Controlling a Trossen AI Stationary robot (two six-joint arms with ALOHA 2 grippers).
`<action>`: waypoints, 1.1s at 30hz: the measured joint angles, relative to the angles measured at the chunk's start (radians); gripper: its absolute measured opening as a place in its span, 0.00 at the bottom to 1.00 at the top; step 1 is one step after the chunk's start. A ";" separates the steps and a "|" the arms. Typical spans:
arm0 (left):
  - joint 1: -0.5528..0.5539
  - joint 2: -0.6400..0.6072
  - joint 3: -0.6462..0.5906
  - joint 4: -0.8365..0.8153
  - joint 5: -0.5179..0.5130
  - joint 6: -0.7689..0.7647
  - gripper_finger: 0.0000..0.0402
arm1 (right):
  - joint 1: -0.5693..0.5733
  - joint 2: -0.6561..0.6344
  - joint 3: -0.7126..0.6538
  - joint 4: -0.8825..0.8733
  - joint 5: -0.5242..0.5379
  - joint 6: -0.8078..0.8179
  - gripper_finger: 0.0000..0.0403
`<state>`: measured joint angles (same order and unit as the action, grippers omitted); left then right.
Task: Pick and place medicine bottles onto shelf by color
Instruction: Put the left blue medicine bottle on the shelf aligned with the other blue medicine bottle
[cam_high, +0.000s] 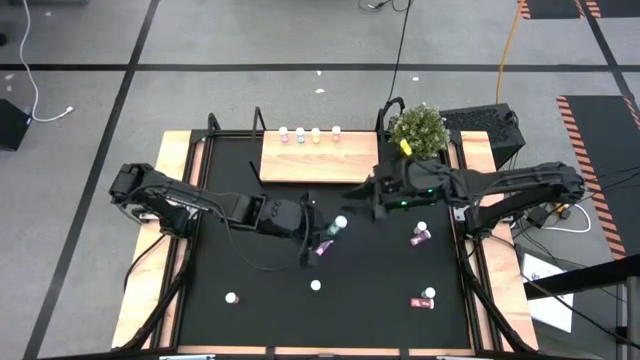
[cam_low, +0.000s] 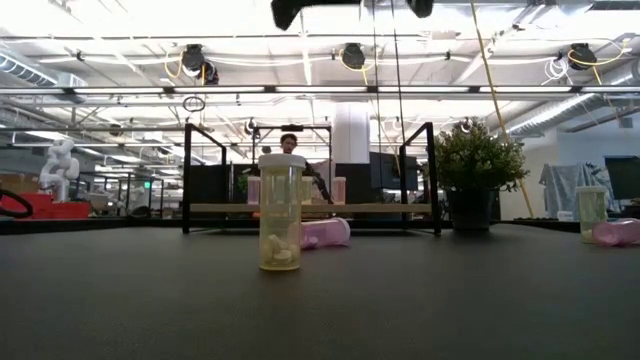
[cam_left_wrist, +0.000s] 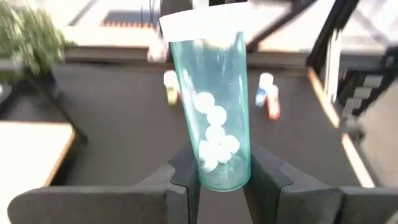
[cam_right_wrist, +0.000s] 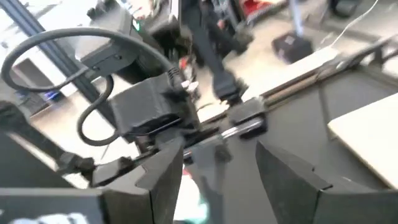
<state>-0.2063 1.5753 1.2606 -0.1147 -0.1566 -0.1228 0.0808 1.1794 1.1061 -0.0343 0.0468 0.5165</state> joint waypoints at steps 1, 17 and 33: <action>0.003 0.000 0.000 0.038 0.000 -0.002 0.25 | 0.004 -0.015 0.000 -0.003 0.019 -0.012 0.49; 0.058 -0.001 0.000 0.359 0.002 -0.044 0.25 | 0.185 -0.100 0.000 0.091 0.253 -0.229 0.49; 0.090 -0.002 0.000 0.432 0.029 0.016 0.26 | 0.180 0.044 -0.001 0.224 0.341 -0.293 0.49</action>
<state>-0.1162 1.5738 1.2606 0.3176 -0.1279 -0.1071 0.2606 1.2229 1.1049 0.1896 0.3881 0.2236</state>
